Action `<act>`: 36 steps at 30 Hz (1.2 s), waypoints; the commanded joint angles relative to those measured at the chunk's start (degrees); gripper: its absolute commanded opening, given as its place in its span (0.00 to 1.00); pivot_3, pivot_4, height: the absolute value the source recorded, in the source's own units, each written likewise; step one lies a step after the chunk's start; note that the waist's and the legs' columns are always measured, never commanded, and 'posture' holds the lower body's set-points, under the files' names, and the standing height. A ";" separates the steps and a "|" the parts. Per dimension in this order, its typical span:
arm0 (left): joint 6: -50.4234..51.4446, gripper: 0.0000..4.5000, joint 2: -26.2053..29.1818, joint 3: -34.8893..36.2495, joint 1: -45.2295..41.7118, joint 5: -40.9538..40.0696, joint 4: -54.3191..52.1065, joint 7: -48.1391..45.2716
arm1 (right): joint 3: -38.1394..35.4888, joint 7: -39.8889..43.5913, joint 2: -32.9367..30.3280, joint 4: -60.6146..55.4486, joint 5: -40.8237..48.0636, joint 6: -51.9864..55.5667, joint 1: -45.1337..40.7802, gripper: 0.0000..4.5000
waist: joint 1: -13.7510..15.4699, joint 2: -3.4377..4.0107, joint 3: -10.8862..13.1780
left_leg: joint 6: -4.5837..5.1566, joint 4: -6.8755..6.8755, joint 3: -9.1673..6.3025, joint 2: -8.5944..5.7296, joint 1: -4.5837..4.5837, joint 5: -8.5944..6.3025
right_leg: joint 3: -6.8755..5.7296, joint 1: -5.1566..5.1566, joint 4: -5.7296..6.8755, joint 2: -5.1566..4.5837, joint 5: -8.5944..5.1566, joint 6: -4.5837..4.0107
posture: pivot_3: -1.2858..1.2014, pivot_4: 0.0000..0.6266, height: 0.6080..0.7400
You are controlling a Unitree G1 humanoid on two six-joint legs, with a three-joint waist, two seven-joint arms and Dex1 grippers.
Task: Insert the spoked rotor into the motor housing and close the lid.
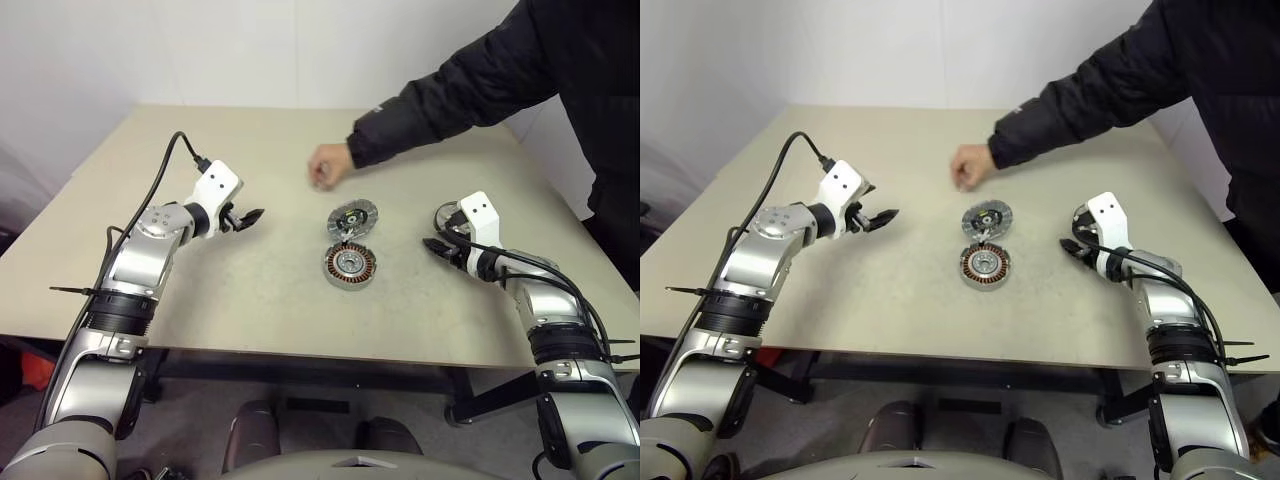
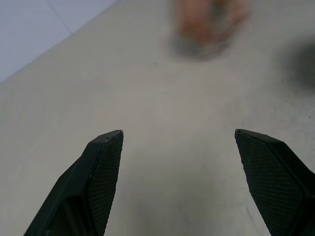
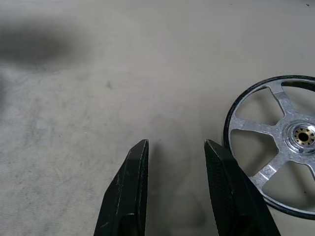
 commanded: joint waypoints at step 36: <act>-1.81 0.85 0.61 0.46 -1.40 0.31 0.02 -0.30 | 2.49 3.43 1.91 -12.91 3.49 6.35 5.90 0.44 | 0.04 0.00 0.00 | 0.01 -0.06 0.00 -0.02 0.07 -0.01 | 0.02 0.03 -0.04 -0.01 0.00 0.01 | 0.52 0.00 1.00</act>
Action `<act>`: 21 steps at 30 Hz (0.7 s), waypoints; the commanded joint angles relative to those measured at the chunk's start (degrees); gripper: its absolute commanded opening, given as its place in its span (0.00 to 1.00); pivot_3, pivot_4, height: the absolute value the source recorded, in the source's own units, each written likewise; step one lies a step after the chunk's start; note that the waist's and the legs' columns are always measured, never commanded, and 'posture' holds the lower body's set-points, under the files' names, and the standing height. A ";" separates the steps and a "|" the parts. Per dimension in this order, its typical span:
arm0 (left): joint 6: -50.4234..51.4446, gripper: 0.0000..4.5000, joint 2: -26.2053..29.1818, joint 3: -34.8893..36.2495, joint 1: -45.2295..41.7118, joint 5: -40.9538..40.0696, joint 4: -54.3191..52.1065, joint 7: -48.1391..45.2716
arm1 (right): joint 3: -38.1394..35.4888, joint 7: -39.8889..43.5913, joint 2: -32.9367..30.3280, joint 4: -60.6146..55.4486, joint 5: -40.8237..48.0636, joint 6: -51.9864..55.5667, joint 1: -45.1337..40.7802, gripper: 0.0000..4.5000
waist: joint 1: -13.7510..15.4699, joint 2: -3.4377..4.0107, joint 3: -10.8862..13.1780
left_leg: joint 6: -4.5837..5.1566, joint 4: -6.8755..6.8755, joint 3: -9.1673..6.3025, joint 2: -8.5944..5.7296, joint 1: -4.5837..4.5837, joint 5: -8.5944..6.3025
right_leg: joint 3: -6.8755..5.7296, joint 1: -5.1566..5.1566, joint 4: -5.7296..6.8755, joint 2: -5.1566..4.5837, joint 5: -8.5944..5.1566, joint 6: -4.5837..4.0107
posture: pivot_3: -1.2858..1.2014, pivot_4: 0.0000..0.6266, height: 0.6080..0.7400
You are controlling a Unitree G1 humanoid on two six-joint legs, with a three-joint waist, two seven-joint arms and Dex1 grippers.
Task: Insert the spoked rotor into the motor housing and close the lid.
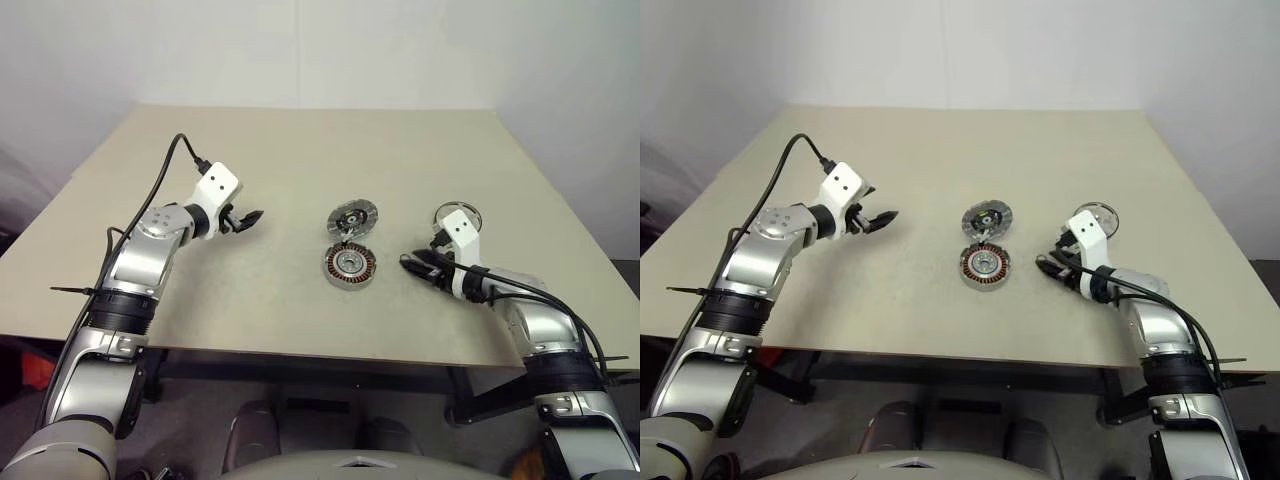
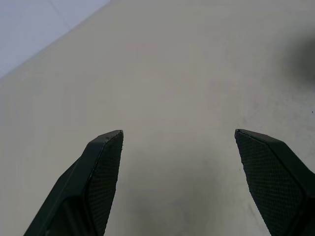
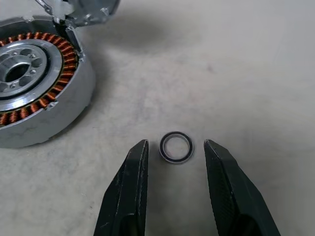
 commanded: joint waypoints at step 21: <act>-0.45 0.85 1.64 1.37 -0.62 -0.27 -2.32 0.45 | 0.96 -0.06 0.28 3.92 -2.02 -3.93 -1.18 0.14 | -0.03 -0.02 -0.01 | -0.01 -0.02 0.00 0.03 0.10 0.00 | -0.01 0.07 0.01 0.02 0.00 0.00 | 0.52 0.00 1.00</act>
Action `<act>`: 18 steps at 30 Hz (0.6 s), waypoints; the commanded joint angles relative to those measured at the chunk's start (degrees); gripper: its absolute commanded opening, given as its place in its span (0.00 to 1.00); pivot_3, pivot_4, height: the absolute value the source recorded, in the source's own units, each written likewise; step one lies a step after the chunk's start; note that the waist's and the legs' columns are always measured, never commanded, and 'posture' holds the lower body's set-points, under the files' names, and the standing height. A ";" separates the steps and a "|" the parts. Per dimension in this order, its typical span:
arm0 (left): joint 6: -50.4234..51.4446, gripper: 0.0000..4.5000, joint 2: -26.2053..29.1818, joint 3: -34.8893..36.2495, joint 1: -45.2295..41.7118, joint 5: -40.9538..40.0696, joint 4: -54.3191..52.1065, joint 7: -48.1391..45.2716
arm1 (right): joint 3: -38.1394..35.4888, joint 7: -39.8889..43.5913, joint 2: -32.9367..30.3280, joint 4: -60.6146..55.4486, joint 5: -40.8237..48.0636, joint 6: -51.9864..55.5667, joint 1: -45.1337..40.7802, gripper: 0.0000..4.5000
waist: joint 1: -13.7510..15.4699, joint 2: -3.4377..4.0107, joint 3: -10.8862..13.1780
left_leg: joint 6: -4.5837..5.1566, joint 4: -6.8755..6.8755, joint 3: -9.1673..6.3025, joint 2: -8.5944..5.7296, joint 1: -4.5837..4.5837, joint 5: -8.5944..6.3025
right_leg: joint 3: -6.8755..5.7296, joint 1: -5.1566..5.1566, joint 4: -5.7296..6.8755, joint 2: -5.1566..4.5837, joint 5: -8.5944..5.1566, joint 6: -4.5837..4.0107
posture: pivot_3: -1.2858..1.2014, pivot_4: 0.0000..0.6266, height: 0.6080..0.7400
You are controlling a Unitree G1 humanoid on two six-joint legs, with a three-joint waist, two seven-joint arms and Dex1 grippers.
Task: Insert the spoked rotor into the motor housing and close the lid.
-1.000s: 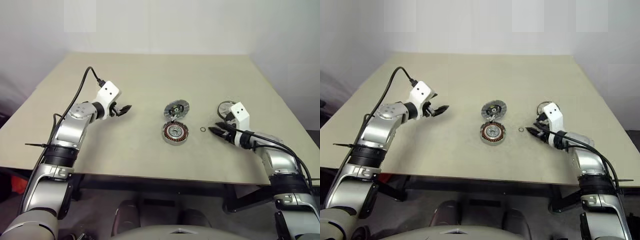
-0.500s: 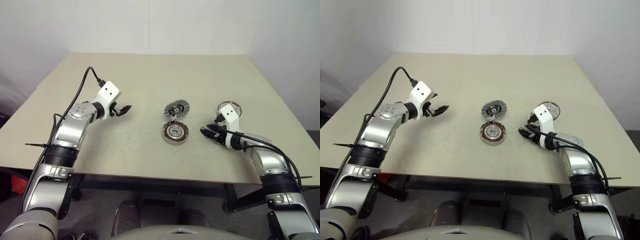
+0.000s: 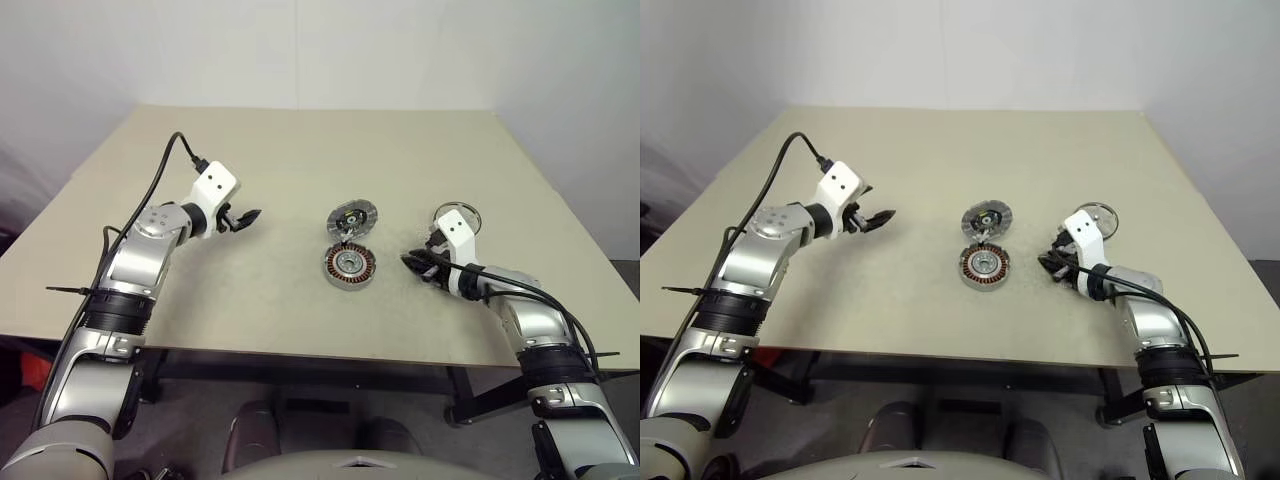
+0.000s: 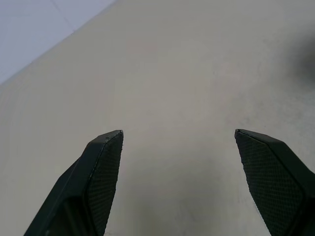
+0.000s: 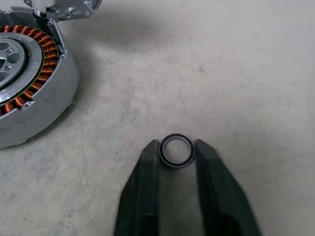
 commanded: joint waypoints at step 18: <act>-0.73 0.85 -0.10 0.66 -0.98 -0.29 -0.98 0.05 | 1.62 -0.35 1.23 -18.33 3.79 10.08 -4.05 0.14 | -0.02 0.00 0.00 | -0.01 -0.04 0.00 0.02 0.01 0.01 | 0.00 -0.01 0.00 0.02 0.00 0.00 | 0.52 0.00 1.00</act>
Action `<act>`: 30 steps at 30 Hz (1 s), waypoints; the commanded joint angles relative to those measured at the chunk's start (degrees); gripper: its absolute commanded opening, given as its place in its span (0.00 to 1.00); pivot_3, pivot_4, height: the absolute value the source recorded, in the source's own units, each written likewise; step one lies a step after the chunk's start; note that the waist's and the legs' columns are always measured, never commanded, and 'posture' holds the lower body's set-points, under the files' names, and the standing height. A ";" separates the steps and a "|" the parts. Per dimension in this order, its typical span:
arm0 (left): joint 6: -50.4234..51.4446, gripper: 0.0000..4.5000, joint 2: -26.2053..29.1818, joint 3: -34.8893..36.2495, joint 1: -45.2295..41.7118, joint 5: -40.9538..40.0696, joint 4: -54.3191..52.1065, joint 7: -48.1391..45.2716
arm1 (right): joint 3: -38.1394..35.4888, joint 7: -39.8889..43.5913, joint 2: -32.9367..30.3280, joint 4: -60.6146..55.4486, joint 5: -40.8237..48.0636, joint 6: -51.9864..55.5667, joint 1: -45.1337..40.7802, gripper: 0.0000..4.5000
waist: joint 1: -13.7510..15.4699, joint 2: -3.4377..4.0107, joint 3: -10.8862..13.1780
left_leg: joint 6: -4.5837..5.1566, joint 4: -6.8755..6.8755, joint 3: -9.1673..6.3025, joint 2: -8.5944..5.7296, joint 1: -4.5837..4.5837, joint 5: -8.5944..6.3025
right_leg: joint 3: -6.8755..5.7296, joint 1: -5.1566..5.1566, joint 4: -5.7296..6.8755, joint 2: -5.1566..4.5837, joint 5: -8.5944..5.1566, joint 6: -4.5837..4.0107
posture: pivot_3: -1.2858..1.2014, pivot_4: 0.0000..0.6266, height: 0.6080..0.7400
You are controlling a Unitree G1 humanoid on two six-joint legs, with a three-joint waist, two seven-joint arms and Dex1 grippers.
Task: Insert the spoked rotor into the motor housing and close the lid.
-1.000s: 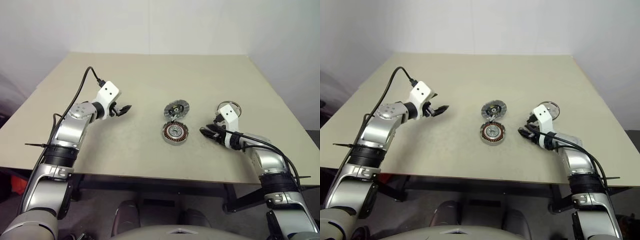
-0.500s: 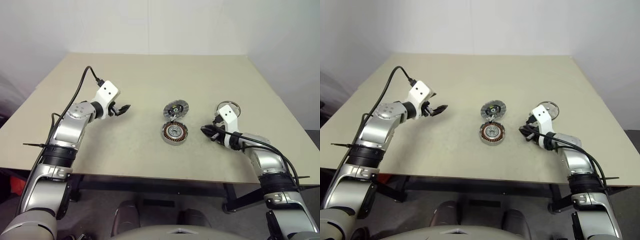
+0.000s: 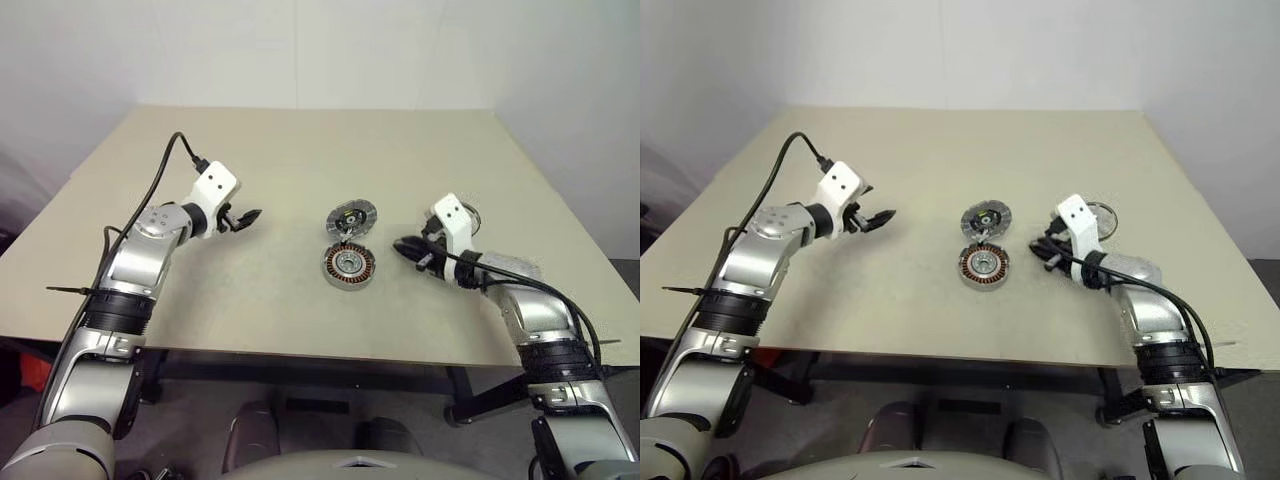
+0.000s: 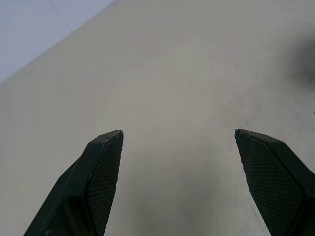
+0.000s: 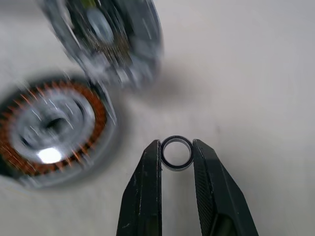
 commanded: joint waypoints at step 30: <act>-0.45 0.85 0.83 1.13 -0.79 -0.11 -1.56 0.18 | 9.07 -2.55 4.78 -9.30 2.32 12.28 0.71 0.42 | 0.08 -0.01 0.00 | -0.09 -0.03 -0.01 -0.02 0.01 0.04 | 0.01 0.01 0.00 -0.01 0.00 0.01 | 0.52 0.00 1.00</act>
